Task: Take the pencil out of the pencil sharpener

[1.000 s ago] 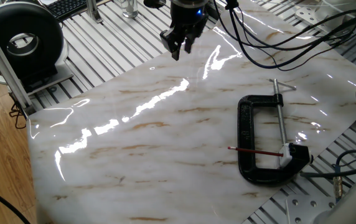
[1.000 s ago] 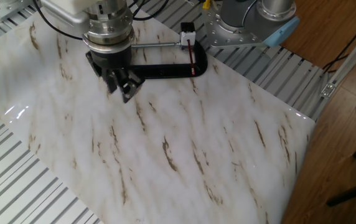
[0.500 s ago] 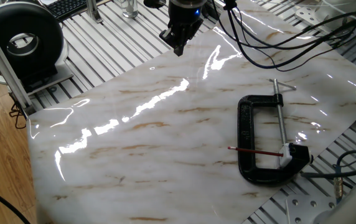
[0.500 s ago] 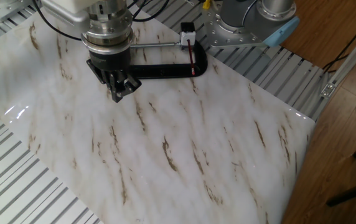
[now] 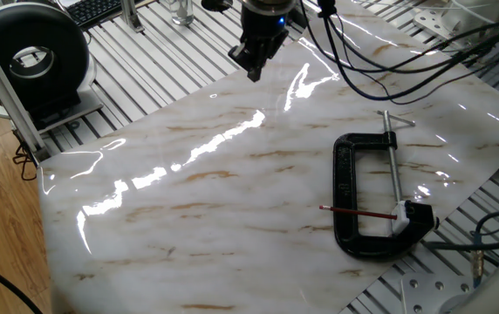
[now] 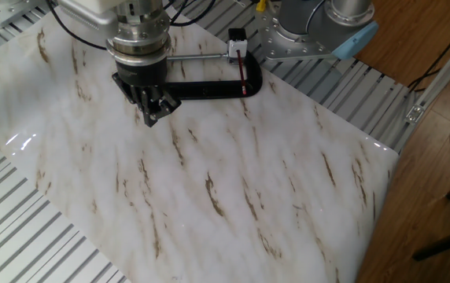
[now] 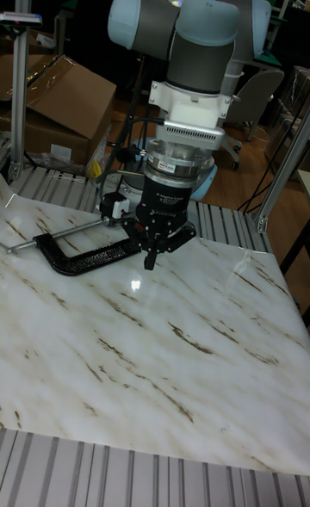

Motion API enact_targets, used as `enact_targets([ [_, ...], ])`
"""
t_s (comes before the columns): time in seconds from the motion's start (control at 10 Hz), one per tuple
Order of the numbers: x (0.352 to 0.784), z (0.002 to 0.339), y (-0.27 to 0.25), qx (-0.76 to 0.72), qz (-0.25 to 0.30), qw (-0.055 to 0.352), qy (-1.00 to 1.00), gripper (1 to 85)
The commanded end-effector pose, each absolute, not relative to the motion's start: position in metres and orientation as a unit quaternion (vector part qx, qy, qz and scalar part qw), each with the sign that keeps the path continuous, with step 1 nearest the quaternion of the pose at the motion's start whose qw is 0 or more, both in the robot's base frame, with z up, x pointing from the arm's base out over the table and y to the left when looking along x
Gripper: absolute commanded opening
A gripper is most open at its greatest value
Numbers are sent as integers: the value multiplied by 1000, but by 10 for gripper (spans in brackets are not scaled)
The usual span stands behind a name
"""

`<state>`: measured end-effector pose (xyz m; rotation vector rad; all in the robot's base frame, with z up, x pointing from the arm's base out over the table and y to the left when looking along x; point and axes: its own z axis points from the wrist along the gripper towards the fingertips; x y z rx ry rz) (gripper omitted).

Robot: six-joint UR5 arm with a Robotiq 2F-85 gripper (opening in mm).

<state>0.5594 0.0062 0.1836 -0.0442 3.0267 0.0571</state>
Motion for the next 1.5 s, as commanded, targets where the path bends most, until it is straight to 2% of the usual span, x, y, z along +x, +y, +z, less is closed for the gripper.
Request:
enact_targets([
  [0.0, 548, 179, 5, -10, 27, 53, 998, 10],
  [0.3, 555, 175, -1, -18, 18, 66, 998, 10],
  [0.5, 566, 177, 19, -38, 53, 87, 994, 10],
  [0.8, 551, 174, 7, -94, 27, 59, 993, 10],
  [1.0, 557, 174, -3, -90, 7, 68, 994, 10],
  [1.1, 561, 175, 0, -80, 14, 77, 994, 10],
  [1.3, 543, 173, 6, -55, 28, 42, 997, 10],
  [1.4, 536, 173, 10, -48, 39, 56, 997, 10],
])
